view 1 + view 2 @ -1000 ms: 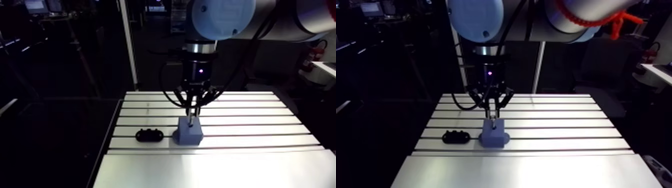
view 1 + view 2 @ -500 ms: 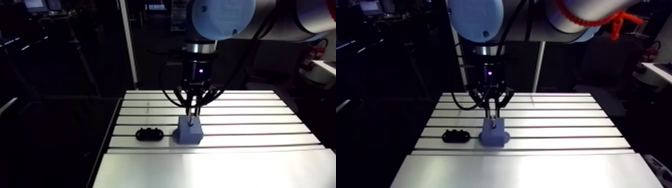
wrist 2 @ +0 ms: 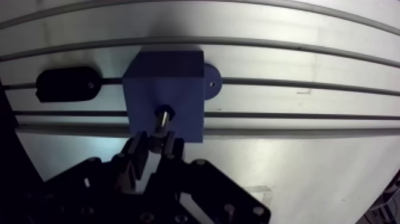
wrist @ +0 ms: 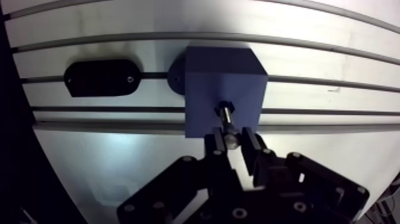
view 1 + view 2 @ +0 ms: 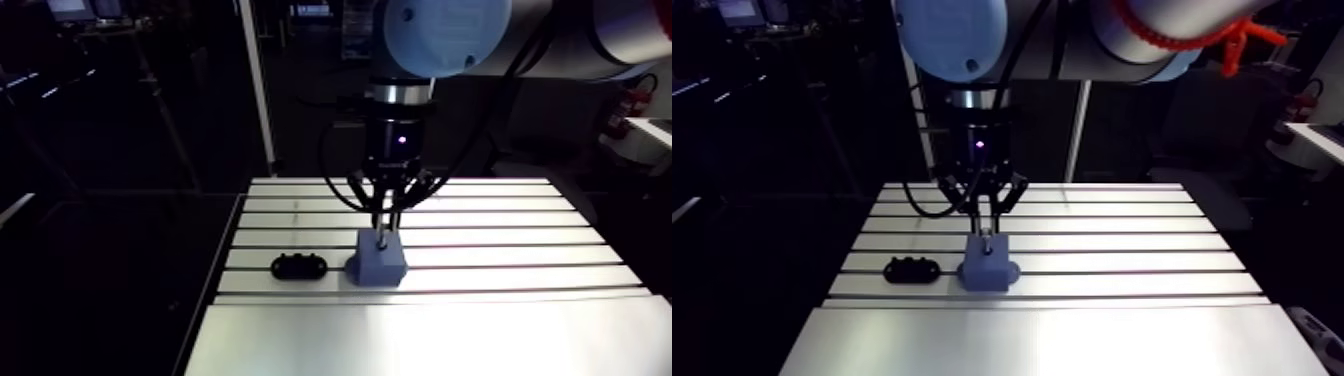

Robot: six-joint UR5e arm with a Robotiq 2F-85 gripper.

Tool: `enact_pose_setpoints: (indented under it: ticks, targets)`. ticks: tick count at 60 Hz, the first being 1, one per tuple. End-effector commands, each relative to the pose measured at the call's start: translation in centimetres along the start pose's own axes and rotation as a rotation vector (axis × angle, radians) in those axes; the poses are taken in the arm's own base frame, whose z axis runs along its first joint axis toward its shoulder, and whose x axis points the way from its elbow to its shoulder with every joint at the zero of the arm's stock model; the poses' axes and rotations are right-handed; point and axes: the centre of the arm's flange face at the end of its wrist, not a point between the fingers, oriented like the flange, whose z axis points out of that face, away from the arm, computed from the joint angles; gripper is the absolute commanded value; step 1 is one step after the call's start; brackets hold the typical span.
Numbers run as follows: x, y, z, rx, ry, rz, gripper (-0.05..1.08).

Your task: Pick up the M10 bolt and insert it into the hex recess until seated.

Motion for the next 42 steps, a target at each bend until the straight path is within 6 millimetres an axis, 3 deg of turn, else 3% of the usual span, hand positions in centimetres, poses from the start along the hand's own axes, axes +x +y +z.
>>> enact_pose_setpoints:
  ticks: [1, 42]
  targets:
    - [0.1, 0.0, 0.09, 0.0, -0.002, -0.001, 1.08]
    - [0.33, 0.03, 0.62, -0.001, -0.013, -0.016, 1.08]
